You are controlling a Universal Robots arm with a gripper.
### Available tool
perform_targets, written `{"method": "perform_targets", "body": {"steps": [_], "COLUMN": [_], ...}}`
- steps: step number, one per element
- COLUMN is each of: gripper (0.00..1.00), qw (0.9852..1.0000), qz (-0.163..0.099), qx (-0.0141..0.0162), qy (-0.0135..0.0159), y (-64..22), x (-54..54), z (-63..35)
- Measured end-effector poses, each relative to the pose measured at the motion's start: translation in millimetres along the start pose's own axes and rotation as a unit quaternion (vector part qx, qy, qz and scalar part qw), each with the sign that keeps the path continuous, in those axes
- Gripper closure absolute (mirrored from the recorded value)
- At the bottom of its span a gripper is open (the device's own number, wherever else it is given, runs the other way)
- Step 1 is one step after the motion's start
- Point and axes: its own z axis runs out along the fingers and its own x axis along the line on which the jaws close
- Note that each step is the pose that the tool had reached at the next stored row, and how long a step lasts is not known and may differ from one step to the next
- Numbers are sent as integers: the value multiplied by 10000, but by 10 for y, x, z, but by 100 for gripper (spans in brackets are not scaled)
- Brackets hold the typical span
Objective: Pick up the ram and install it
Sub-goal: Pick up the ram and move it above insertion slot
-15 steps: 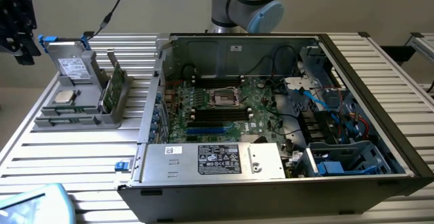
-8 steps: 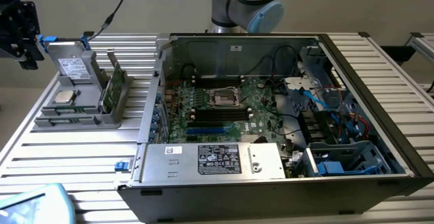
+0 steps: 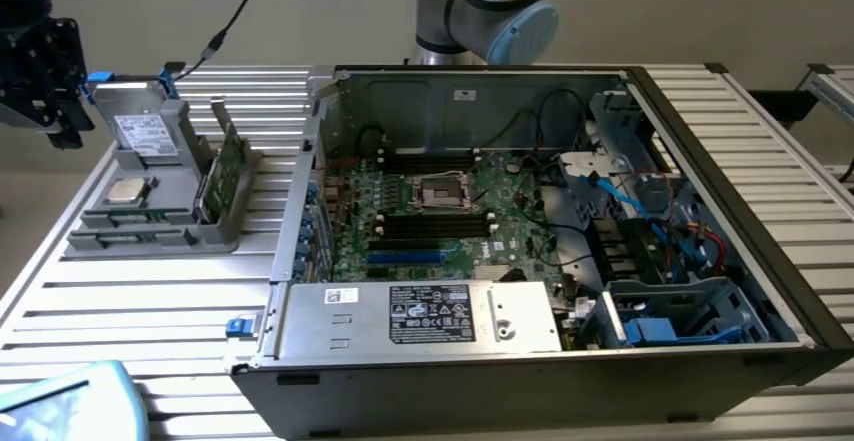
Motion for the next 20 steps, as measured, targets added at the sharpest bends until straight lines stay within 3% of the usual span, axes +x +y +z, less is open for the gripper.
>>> {"method": "perform_targets", "body": {"steps": [12,20], "gripper": [67,67], "qw": [10000,9999], "qz": [-54,-74], "qx": [0,87], "qy": [4,8], "y": [-19,-27], "x": [1,2], "z": [217,329]}}
